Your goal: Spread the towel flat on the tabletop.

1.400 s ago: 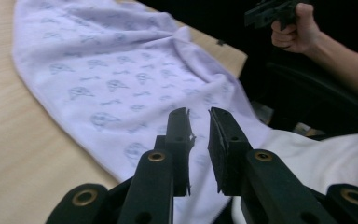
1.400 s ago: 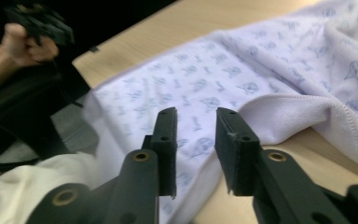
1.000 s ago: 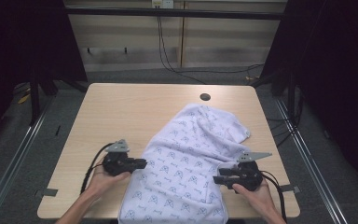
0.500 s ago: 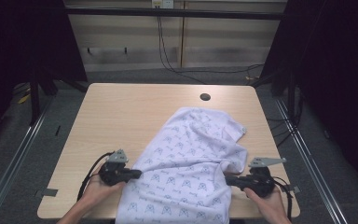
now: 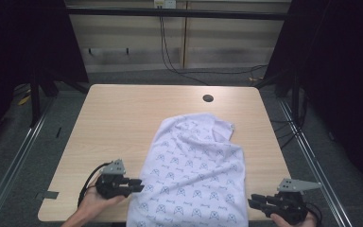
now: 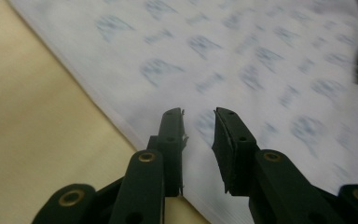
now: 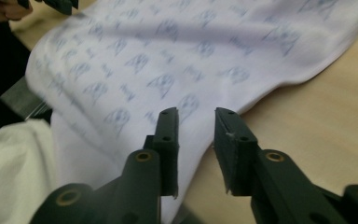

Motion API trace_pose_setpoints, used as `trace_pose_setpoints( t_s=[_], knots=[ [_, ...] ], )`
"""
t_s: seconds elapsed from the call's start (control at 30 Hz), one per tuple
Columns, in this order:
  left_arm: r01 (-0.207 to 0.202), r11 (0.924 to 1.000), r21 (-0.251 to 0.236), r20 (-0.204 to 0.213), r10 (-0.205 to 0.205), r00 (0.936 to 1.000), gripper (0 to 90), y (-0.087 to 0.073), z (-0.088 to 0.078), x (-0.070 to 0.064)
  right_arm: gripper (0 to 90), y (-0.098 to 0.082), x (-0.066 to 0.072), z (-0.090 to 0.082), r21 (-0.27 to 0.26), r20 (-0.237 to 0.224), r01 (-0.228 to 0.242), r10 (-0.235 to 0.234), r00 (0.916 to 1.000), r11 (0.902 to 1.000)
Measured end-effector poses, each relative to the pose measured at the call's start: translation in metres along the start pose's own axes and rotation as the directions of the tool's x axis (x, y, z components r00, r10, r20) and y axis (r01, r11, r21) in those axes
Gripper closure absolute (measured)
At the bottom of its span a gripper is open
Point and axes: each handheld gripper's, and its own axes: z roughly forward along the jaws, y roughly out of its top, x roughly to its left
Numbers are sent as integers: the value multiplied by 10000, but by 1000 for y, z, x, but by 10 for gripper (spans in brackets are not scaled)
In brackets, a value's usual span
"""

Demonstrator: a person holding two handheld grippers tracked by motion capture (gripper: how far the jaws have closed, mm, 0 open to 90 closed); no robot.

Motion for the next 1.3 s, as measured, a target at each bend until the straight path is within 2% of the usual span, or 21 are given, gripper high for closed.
trace_pose_setpoints(
  t_s=[0.03,0.07,0.1,0.13,0.23,0.27,0.3,0.33,0.4,0.43,0.5,0.6,0.7,0.77,0.8,0.83,0.87,0.93,1.03,1.17,1.3],
  knots=[
    [17,10000,-38,-183,-17,9998,726,7,6,7,684,4,-4,1,-137,49,52,-52,10000,9999],
    [115,9999,-86,-143,-116,9998,724,17,14,17,679,8,-8,4,-215,51,126,-125,9999,9997],
    [138,9997,-179,-422,-145,9990,724,22,18,22,670,14,-14,10,-427,74,111,-107,9999,9990],
    [310,9993,-199,-366,-317,9988,731,30,27,31,667,17,-18,14,-514,73,66,-62,10000,9987],
    [149,9998,-105,-897,-158,9958,729,44,44,41,653,34,-31,36,-583,68,220,-216,9997,9981],
    [109,9999,-84,-1143,-118,9934,722,46,49,43,652,39,-35,43,-541,74,241,-238,9997,9982],
    [223,9997,88,-1267,-210,9917,702,46,55,45,648,44,-38,49,-465,58,301,-299,9995,9985],
    [116,9999,-19,-1273,-117,9918,656,43,57,45,638,51,-41,57,-427,152,412,-406,9991,9982],
    [66,10000,-11,-1215,-67,9926,655,41,55,43,633,60,-45,65,-469,282,508,-495,9984,9976],
    [-65,9998,172,-1195,85,9928,670,39,52,41,630,65,-48,69,-551,336,510,-492,9982,9972],
    [-35,9998,188,-999,54,9950,728,32,45,39,628,77,-53,79,-670,436,529,-501,9978,9963],
    [-22,9997,248,-505,34,9987,731,18,31,31,625,88,-57,93,-646,522,658,-625,9967,9957],
    [34,9997,259,-389,-24,9992,731,4,18,21,624,92,-57,115,-137,330,818,-813,9961,9966],
    [85,9997,239,-193,-80,9998,724,-3,11,16,623,90,-54,131,501,582,1090,-1118,9920,9928],
    [98,9996,252,-147,-94,9998,712,-6,9,14,627,87,-53,138,733,374,1129,-1159,9926,9909],
    [93,9996,275,-77,-91,9999,708,-7,7,13,641,85,-51,143,950,423,1150,-1194,9919,9888],
    [81,9995,292,-26,-80,10000,704,-9,6,11,653,83,-49,144,1044,596,1273,-1340,9892,9864],
    [29,9995,319,66,-31,10000,691,-11,4,7,668,81,-45,142,1118,453,1350,-1408,9890,9845],
    [5,9991,423,-117,0,9999,647,-12,3,0,732,66,-36,129,1252,267,1628,-1673,9855,9787],
    [220,9982,556,463,-246,9986,646,-16,2,-8,754,46,-31,109,1321,-131,1444,-1440,9895,9807],
    [21,9967,807,1096,-110,9939,654,-22,-2,-25,759,31,-25,93,1514,-416,1250,-1200,9919,9805]
  ],
)
